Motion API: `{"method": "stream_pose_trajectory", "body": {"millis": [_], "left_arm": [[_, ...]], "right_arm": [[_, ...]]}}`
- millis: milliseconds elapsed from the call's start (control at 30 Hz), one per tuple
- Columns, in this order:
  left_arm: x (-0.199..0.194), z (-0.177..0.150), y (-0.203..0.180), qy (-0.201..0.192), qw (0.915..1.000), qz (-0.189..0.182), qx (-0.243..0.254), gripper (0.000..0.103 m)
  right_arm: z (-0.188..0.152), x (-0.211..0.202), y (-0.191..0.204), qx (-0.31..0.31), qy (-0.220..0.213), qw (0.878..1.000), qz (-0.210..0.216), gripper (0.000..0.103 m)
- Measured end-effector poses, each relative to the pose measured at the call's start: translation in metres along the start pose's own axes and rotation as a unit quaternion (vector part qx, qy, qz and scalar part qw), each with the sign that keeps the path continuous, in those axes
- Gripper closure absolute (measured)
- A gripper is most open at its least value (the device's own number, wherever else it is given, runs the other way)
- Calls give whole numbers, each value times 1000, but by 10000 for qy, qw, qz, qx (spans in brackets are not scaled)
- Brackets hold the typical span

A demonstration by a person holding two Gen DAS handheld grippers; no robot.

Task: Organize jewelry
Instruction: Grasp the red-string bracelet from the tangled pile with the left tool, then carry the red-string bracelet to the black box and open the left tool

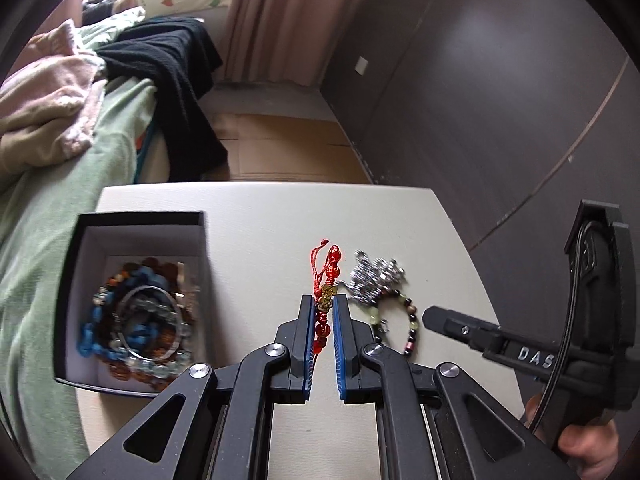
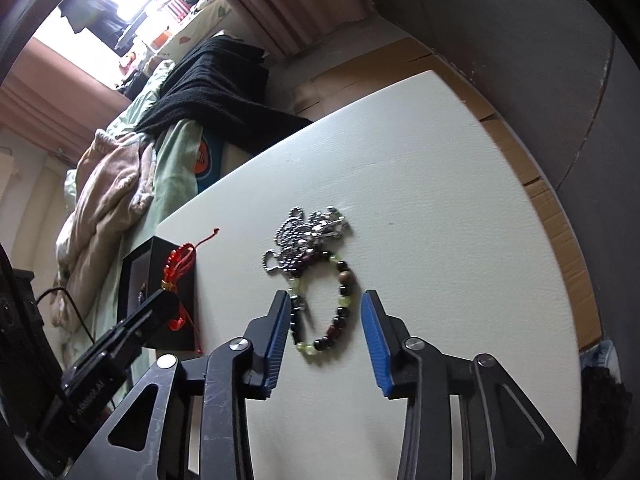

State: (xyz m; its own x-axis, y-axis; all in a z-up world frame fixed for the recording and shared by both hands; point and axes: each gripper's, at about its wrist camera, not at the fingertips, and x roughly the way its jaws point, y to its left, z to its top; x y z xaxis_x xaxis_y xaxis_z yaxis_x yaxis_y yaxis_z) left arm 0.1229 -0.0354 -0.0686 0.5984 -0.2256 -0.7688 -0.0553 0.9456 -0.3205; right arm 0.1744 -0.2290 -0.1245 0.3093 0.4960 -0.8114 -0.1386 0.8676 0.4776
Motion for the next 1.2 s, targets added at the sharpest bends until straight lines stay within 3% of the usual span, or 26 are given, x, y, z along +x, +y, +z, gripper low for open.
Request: {"method": "stream_pose_trajectory", "body": {"millis": [467, 567, 700, 1200], "left_arm": [[-19, 11, 37, -142, 9992, 12, -379, 94], [-24, 11, 43, -172, 9989, 19, -443, 94], [-31, 10, 49, -226, 9985, 45, -505, 94], [-62, 4, 83, -583, 9942, 190, -886, 94]], "right_arm": [[0, 37, 21, -355, 295, 9989, -120, 81], [0, 44, 24, -413, 344, 9983, -236, 91], [-1, 43, 23, -368, 307, 9984, -307, 96], [-9, 7, 37, -265, -107, 9992, 296, 97]]}}
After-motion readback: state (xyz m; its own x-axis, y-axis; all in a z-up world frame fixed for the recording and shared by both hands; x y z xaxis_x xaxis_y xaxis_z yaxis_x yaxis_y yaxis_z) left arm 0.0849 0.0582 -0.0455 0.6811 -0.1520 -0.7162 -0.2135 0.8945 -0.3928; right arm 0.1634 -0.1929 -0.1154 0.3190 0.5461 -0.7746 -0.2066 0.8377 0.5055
